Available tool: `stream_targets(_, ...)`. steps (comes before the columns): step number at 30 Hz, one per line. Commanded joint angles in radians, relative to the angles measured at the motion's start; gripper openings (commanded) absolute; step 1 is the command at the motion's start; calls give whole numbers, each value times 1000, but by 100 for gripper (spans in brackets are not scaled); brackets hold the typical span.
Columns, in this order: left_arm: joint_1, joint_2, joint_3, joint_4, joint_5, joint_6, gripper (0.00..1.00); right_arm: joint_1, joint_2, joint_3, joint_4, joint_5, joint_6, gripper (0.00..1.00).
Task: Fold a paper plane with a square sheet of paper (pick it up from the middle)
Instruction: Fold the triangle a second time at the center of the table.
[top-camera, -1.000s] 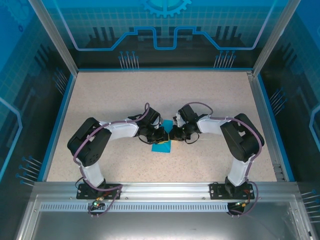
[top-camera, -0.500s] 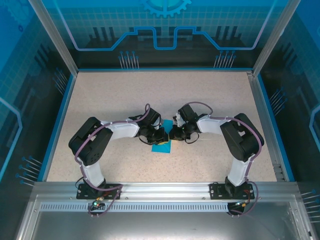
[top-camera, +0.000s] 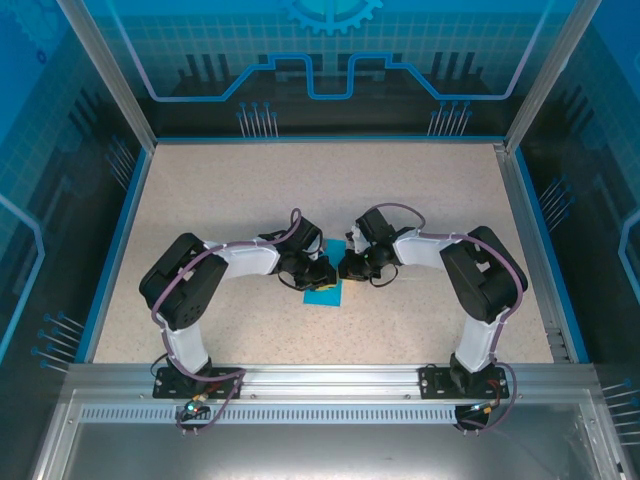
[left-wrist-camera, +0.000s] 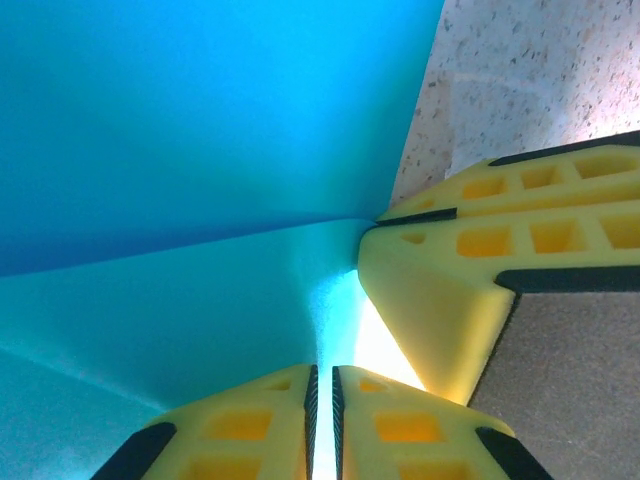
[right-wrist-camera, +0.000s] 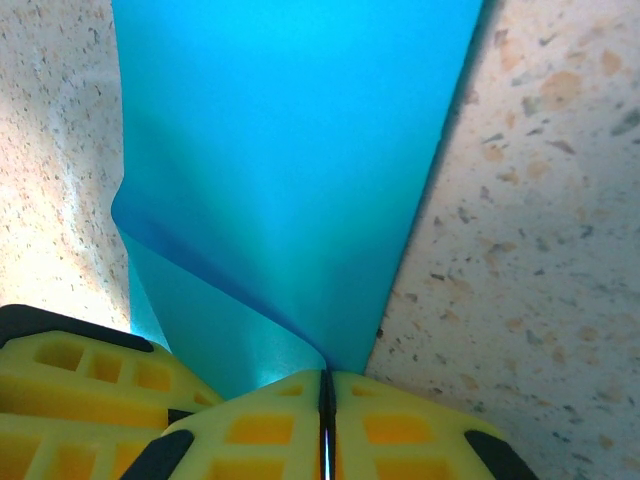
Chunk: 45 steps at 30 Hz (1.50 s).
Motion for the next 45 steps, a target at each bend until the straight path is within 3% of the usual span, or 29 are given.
stream_targets(1, -12, 11, 0, 1, 18, -5, 16, 12, 17, 27, -30, 26, -13, 10)
stream_targets(45, -14, -20, -4, 4, 29, -11, 18, 6, 1, 18, 2, 60, 4, 10)
